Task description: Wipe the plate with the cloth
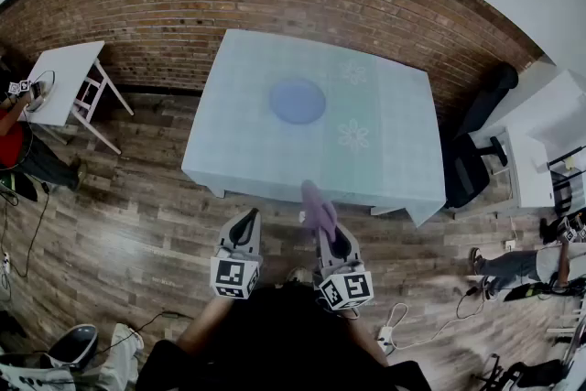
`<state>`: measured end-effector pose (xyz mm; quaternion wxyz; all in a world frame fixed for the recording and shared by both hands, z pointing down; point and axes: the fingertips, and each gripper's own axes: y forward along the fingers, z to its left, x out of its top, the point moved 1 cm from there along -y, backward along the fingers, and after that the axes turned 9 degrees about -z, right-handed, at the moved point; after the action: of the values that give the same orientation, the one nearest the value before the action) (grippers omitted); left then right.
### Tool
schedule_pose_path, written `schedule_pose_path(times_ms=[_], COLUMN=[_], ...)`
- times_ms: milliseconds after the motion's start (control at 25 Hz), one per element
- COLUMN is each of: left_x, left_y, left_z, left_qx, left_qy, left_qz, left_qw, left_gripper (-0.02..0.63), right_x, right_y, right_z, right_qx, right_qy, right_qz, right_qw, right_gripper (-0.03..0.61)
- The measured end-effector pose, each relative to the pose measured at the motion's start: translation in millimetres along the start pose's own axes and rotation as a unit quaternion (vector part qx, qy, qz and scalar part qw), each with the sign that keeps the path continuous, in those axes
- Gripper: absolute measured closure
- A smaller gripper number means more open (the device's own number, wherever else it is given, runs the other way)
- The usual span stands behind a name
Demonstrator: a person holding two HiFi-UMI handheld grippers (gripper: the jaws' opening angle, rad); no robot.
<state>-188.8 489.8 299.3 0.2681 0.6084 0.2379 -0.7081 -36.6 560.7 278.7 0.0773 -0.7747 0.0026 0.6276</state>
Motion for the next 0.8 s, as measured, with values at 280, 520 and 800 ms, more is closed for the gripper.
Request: schedule_pose_path(times_ms=[280,520,800], left_x=[0.8,0.0,5.6], left_y=[0.5,2.1,22.1], left_z=[-3.5,-9.4,-24.8], left_qx=[0.000,0.004,0.008], left_qy=[-0.002,0.004,0.017], left_qz=[-0.004,-0.006,-0.014], left_qw=[1.0000,1.0000,0.9997], left_gripper=[0.577,0.577,0.577], right_x=[2.8,10.2,18.5], right_y=[-2.5,-3.4,4.4], right_z=[-0.8,-5.1,-22.6], right_qx=[0.001,-0.004,0.006], right_qy=[-0.003,-0.014,-0.030], right_qz=[-0.003,-0.014,-0.009], right_qw=[1.000,1.000,0.999], right_gripper=[0.489,0.488,0.489])
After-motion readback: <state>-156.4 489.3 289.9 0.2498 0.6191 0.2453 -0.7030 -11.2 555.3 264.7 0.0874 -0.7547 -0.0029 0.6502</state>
